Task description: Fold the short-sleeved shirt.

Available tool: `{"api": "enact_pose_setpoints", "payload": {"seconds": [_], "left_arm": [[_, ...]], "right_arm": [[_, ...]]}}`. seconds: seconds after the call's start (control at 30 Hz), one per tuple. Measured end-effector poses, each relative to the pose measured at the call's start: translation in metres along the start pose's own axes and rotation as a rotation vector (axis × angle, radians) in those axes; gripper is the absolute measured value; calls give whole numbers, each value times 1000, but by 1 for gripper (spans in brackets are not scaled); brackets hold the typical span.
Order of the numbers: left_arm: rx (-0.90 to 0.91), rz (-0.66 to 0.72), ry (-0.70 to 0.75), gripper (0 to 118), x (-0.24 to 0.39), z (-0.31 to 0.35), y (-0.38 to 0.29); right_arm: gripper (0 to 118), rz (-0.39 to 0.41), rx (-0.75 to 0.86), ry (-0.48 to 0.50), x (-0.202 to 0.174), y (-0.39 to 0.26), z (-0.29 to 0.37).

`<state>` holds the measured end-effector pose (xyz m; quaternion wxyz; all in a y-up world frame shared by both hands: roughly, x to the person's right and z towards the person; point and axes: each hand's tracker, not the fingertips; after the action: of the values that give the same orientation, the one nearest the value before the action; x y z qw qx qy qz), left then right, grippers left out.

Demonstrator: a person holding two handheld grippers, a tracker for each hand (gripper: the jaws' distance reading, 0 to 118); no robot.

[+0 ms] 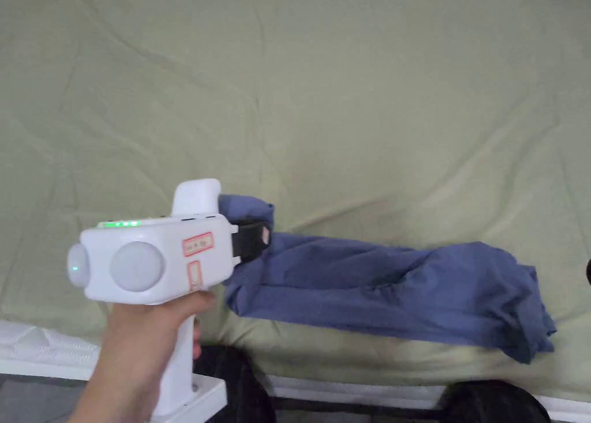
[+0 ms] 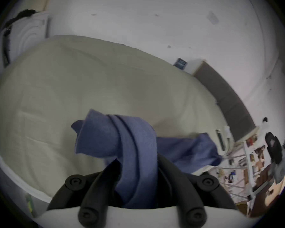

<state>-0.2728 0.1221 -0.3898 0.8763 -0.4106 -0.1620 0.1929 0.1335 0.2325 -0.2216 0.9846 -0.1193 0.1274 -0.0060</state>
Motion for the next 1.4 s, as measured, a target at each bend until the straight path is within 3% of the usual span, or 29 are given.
{"api": "enact_pose_setpoints", "payload": {"seconds": [0.07,0.13,0.2,0.23,0.27,0.33,0.4,0.53,0.67,0.7,0.77,0.8,0.9,1.03,1.17,1.3,1.4], "left_arm": [[-51,-64,22,6,26,-37,-10],[-113,-151,138,6,34,-74,-23],[-184,-127,187,6,26,-99,-35],[-203,-129,202,13,23,-107,-39],[-197,-162,189,32,22,-111,-39],[-135,-223,112,108,34,-94,-28],[7,-189,36,111,41,-61,-19],[228,-115,47,110,29,7,7],[154,-26,182,107,-17,8,-1],[84,-14,221,94,-25,3,-7],[65,-13,260,20,-31,-8,-19],[24,-5,267,12,-21,-10,-25],[-59,-14,144,12,3,-40,-41],[-85,-186,50,12,50,-86,-48],[-150,-262,34,12,79,-125,-54],[-162,-267,74,12,88,-131,-59],[-108,-236,55,12,81,-97,-52]], "right_arm": [[3,-6,7,-7,2,0,4],[3,-21,10,-26,8,-2,8],[3,-33,19,-39,15,-3,13],[3,-30,27,-47,18,-3,16],[3,-30,30,-50,20,-3,18],[3,-38,31,-56,27,-5,19],[3,-49,26,-56,31,-9,18],[3,-74,21,-56,35,-17,17],[3,-92,11,-47,34,-26,17],[3,-97,5,-45,35,-29,17],[3,-106,-4,-38,35,-31,17],[3,-112,-6,-39,36,-32,18],[3,-124,-5,-43,39,-33,20],[3,-125,-10,-59,47,-34,22],[3,-130,-15,-83,56,-35,26],[3,-152,-20,-92,66,-35,29],[3,-140,-26,-94,67,-34,27]]}}
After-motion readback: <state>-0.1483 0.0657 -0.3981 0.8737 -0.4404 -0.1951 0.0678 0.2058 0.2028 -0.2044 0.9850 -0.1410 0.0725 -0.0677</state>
